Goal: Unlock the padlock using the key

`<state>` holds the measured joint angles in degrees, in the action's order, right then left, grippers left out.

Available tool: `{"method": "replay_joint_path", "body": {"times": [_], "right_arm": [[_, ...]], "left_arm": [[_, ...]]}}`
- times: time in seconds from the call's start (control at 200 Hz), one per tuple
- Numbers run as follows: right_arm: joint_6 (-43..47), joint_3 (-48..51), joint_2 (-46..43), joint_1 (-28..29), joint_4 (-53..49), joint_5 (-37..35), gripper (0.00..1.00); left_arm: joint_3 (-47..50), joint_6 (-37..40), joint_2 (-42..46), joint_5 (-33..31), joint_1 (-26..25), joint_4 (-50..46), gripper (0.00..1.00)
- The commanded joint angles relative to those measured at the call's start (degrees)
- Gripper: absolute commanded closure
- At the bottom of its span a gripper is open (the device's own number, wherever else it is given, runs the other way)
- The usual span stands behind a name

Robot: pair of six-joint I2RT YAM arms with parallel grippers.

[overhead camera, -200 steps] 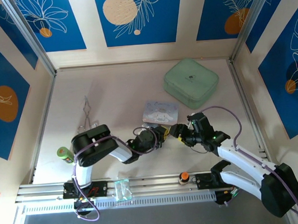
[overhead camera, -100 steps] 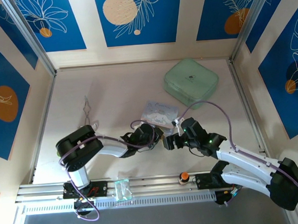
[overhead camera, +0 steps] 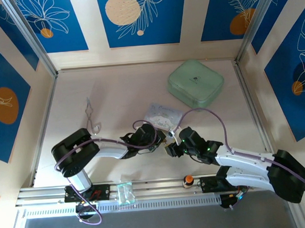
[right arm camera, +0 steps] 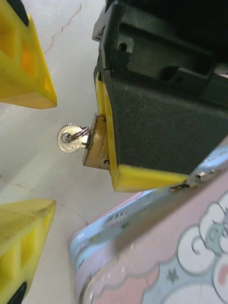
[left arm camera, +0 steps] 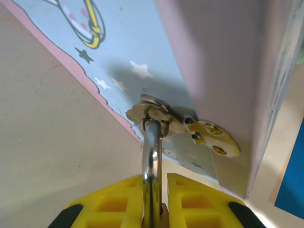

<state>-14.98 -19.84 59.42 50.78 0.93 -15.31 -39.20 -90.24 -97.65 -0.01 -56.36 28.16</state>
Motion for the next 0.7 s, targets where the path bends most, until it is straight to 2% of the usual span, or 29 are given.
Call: {"method": "replay_joint_path", "body": {"times": [0.0, 0.11, 0.345, 0.41, 0.49, 0.53, 0.57, 0.62, 0.695], "right_arm": [[1.24, -1.61, 3.52, 1.60, 5.35, -2.40, 0.53], [1.89, -0.62, 5.47, 2.83, 10.23, -2.71, 0.62], [3.98, -0.15, 8.89, 4.97, 16.81, -4.51, 0.66], [4.34, -0.94, 10.62, 5.19, 16.31, -5.67, 0.75], [4.52, -0.94, 11.76, 5.09, 17.37, -6.53, 0.77], [4.45, -0.57, 11.98, 4.89, 18.79, -6.03, 0.84], [4.08, -0.38, 12.21, 4.61, 19.81, -5.83, 1.00], [3.02, -0.26, 12.09, 4.23, 20.60, -5.02, 1.00], [2.04, 1.03, 11.17, 2.44, 23.54, -0.09, 1.00]], "left_arm": [[-0.62, 1.13, 2.25, 1.08, 0.50, -0.19, 1.00], [-0.30, 0.39, 1.94, 1.83, 0.46, 1.19, 1.00], [0.15, -0.50, 1.89, 2.68, 0.46, 3.13, 1.00], [0.43, -0.89, 2.00, 2.99, 0.46, 3.92, 1.00], [0.36, -0.73, 2.19, 3.41, 0.46, 3.79, 1.00], [0.35, -0.86, 2.18, 3.57, 0.46, 4.10, 1.00], [0.64, -1.35, 1.97, 3.98, 0.42, 4.94, 1.00], [1.07, -2.02, 1.63, 4.30, 0.46, 6.60, 1.00], [1.36, -2.57, 1.14, 4.75, 0.49, 7.72, 1.00]]}}
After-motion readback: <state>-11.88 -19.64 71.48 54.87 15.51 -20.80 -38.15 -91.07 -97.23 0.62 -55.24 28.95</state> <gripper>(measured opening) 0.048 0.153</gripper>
